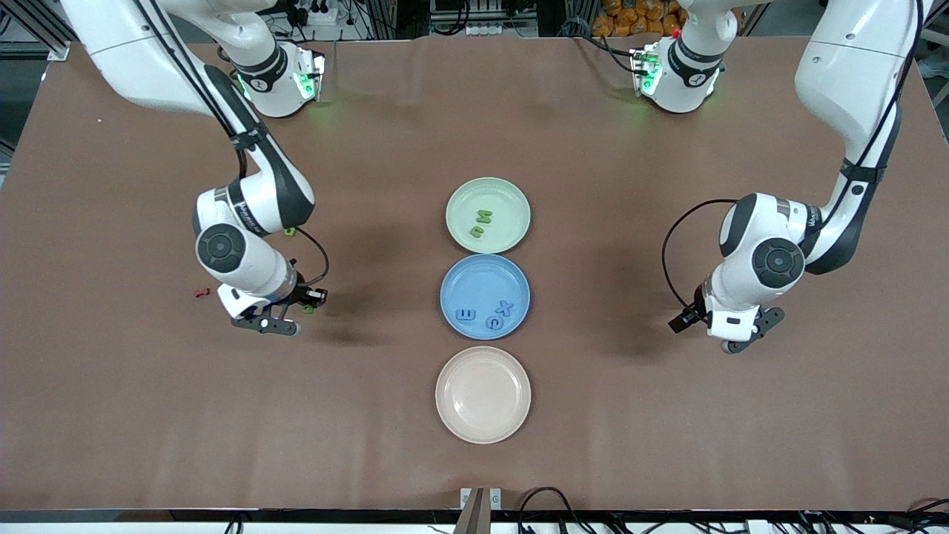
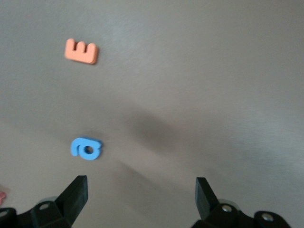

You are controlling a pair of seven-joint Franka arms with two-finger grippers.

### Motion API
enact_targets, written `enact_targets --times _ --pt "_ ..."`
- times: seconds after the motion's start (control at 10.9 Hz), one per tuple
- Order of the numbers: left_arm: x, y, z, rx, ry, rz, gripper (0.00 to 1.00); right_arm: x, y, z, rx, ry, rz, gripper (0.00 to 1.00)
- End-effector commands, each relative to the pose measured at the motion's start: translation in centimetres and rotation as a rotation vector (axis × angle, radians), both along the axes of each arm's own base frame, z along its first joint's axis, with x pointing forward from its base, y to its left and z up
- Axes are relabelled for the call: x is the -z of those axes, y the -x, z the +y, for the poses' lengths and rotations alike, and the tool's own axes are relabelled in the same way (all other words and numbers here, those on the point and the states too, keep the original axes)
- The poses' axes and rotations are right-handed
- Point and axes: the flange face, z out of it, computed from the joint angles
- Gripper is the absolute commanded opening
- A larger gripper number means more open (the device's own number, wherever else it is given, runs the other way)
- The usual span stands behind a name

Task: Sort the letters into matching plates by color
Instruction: 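Move the left gripper back toward the blue letters while the right gripper grasps green B, then carry the green B to the green plate while the left gripper grasps blue letter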

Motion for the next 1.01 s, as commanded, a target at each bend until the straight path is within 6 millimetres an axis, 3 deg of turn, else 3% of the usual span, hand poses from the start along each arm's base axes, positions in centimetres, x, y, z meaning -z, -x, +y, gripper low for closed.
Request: enact_targets --times 0.0,0.28,0.55,0.92 --pt "0.6 2.6 2.4 -0.016 -0.012 0.013 1.00 -1.2 0.4 3.9 0.073 -0.006 -0.014 0.00" --pt "2.2 4.0 4.9 -0.053 0.043 -0.029 1.00 -1.8 1.6 8.9 0.122 -0.019 -0.028 0.00" --pt "2.8 4.1 5.1 0.002 0.046 -0.032 1.00 -2.9 2.9 13.1 0.122 -0.049 -0.038 0.00" --pt "3.6 4.9 6.3 0.108 0.048 -0.005 1.00 -2.8 4.4 18.3 0.126 -0.067 -0.042 0.00"
